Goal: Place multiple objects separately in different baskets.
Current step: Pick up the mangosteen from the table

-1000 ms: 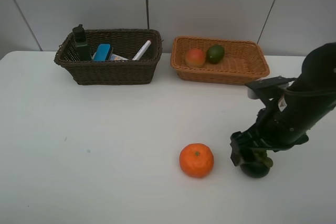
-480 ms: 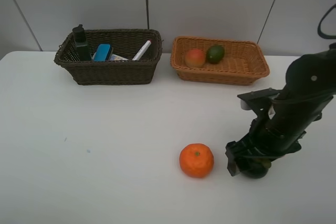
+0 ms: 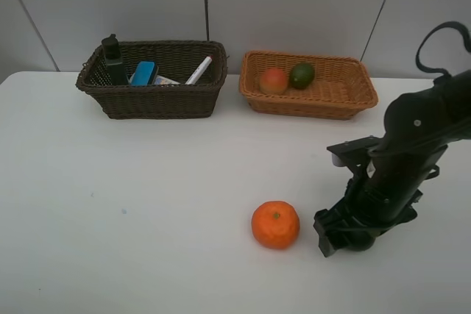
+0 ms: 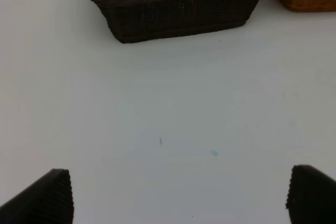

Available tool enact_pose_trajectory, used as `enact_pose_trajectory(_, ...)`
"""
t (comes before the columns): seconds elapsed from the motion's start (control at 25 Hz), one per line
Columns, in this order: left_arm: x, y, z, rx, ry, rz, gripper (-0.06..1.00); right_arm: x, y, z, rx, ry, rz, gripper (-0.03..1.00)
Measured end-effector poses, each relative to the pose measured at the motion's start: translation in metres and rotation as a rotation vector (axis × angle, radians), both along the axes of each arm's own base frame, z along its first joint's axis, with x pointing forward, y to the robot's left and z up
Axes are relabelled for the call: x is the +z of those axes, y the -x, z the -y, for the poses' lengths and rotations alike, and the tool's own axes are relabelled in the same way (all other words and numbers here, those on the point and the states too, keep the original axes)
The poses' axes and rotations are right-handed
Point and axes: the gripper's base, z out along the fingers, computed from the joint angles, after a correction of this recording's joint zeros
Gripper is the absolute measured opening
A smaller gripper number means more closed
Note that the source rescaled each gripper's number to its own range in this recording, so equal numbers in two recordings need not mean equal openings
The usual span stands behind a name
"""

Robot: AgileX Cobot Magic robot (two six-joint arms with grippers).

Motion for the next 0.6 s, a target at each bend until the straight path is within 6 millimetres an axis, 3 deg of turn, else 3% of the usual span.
enact_pose_trajectory(0.48,0.0,0.0,0.0,0.0,0.0,0.0,1.0,-0.0067,-0.0001,0.0,0.001,0.012,-0.02,1.0)
enact_pose_trajectory(0.6,0.0,0.0,0.0,0.0,0.0,0.0,1.0,-0.0068,-0.0005,-0.0002,-0.002,0.009,-0.015,0.9)
